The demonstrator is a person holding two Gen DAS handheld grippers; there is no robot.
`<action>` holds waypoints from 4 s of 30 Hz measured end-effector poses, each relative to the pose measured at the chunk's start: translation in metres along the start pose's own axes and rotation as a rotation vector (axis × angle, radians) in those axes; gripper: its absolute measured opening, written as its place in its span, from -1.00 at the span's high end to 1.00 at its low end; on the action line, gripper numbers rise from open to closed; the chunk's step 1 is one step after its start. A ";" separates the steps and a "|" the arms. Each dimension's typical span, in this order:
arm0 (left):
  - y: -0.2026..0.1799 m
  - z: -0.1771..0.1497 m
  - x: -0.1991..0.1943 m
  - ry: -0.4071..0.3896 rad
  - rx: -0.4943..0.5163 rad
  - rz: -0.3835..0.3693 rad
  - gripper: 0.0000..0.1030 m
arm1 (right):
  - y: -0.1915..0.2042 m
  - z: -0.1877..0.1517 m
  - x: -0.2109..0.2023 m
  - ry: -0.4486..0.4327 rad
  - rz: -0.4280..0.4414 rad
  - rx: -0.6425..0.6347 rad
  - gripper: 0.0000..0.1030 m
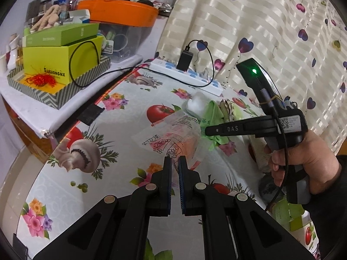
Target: Organize soft objects
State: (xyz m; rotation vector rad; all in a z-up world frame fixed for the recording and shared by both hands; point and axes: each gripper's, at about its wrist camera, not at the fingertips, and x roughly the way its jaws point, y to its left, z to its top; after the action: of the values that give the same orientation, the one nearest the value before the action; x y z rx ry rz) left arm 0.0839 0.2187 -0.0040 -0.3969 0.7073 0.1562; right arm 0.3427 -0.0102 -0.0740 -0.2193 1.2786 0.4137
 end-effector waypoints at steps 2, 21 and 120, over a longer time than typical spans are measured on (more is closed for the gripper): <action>-0.001 0.000 -0.003 -0.004 0.001 0.002 0.88 | -0.001 -0.005 -0.005 -0.014 0.011 0.003 0.84; -0.051 0.004 -0.051 -0.076 0.087 -0.053 0.88 | 0.000 -0.084 -0.146 -0.354 0.203 0.014 0.85; -0.292 -0.092 -0.012 0.201 0.556 -0.438 0.88 | -0.153 -0.331 -0.196 -0.400 -0.070 0.410 0.85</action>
State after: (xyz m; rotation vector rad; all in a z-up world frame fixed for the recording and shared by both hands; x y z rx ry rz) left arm 0.0990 -0.0854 0.0286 -0.0248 0.8105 -0.4936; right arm 0.0701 -0.3105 0.0105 0.1601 0.9321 0.1182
